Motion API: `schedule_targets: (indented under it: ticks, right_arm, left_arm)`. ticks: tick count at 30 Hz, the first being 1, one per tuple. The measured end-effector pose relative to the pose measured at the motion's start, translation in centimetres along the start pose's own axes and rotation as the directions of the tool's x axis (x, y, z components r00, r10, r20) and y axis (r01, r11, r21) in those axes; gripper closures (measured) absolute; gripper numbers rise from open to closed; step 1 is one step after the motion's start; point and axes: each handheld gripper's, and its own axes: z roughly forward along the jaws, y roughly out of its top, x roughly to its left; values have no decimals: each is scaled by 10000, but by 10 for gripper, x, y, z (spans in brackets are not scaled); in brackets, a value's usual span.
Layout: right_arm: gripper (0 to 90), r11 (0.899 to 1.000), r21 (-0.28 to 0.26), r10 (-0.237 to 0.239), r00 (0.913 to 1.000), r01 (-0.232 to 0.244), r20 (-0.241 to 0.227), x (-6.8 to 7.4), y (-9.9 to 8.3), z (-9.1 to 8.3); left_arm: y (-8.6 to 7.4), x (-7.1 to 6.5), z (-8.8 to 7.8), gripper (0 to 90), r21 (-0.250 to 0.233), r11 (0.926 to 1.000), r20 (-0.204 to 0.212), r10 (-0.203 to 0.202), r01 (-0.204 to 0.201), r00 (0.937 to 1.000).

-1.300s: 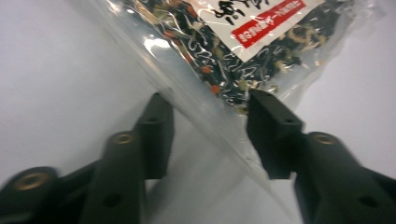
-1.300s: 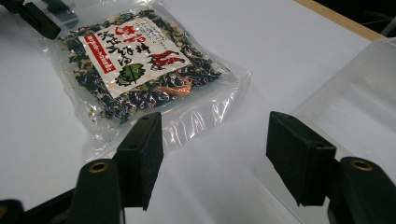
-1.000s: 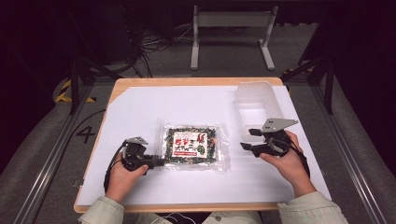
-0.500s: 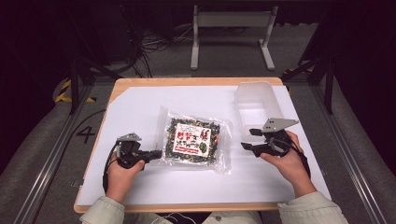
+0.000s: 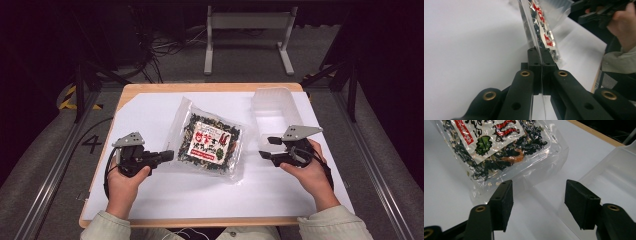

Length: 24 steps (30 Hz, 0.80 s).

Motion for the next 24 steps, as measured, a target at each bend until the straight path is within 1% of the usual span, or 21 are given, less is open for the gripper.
schedule_targets:
  ticks: [1,2,3,5,6,8,10,11,12,13,15,16,17,19,20,21,23,24]
  right_arm:
    - [406,10000,-72,-33,10000,33,-4,0,1,-2]
    - [409,9999,-102,-56,10000,56,18,1,2,-3]
    - [409,9999,-102,-56,10000,56,18,1,2,-3]
    - [418,9998,-170,-93,10000,94,33,1,3,-6]
    - [424,9996,-239,-130,9999,131,41,2,4,-8]
    - [427,9994,-303,-149,9999,150,59,2,6,-9]
    - [430,9993,-336,-169,9998,171,43,3,6,-10]
    - [434,9991,-379,-207,9998,209,50,4,7,-10]
    - [434,9991,-379,-207,9998,209,50,4,7,-10]
    - [436,9989,-404,-226,9997,228,45,4,8,-11]
    - [438,9986,-472,-256,9997,257,27,5,9,-11]
    - [438,9984,-489,-284,9996,285,35,5,9,-11]
    - [438,9983,-503,-288,9996,289,32,6,9,-11]
    - [439,9983,-515,-285,9996,283,-26,6,10,-10]
    - [439,9983,-506,-291,9996,289,-41,7,10,-10]
    - [439,9983,-505,-296,9995,293,-55,7,10,-9]
    - [439,9981,-540,-318,9994,312,-113,8,11,-9]
    - [440,9979,-563,-313,9994,305,-139,8,11,-9]
  left_arm:
    - [7,-5,-5,897,-118,9995,-15,297,-297,9996]
    - [10,-8,-8,897,-147,9987,-72,488,-489,9988]
    - [10,-8,-8,897,-147,9987,-72,488,-489,9988]
    - [19,-15,-15,897,-165,9959,-193,890,-893,9958]
    - [22,-17,-17,897,-165,9938,-255,1097,-1101,9936]
    - [29,-21,-23,897,-147,9905,-439,1362,-1369,9897]
    - [35,-23,-28,897,-163,9864,-452,1629,-1638,9856]
    - [40,-26,-33,897,-175,9822,-748,1853,-1870,9798]
    - [40,-26,-33,896,-175,9822,-748,1853,-1870,9798]
    - [43,-27,-35,896,-109,9788,-886,2027,-2044,9752]
    - [47,-29,-39,896,-104,9748,-1010,2209,-2230,9701]
    - [49,-30,-40,896,-82,9707,-1127,2378,-2403,9647]
    - [50,-30,-41,896,-35,9699,-1190,2413,-2434,9631]
    - [52,-32,-41,896,17,9649,-1317,2605,-2626,9564]
    - [53,-33,-41,896,-13,9631,-1338,2667,-2693,9544]
    - [54,-33,-41,896,-67,9631,-1385,2655,-2689,9541]
    - [56,-33,-42,896,-202,9610,-1371,2706,-2758,9529]
    - [57,-32,-43,896,-287,9618,-1362,2662,-2724,9543]
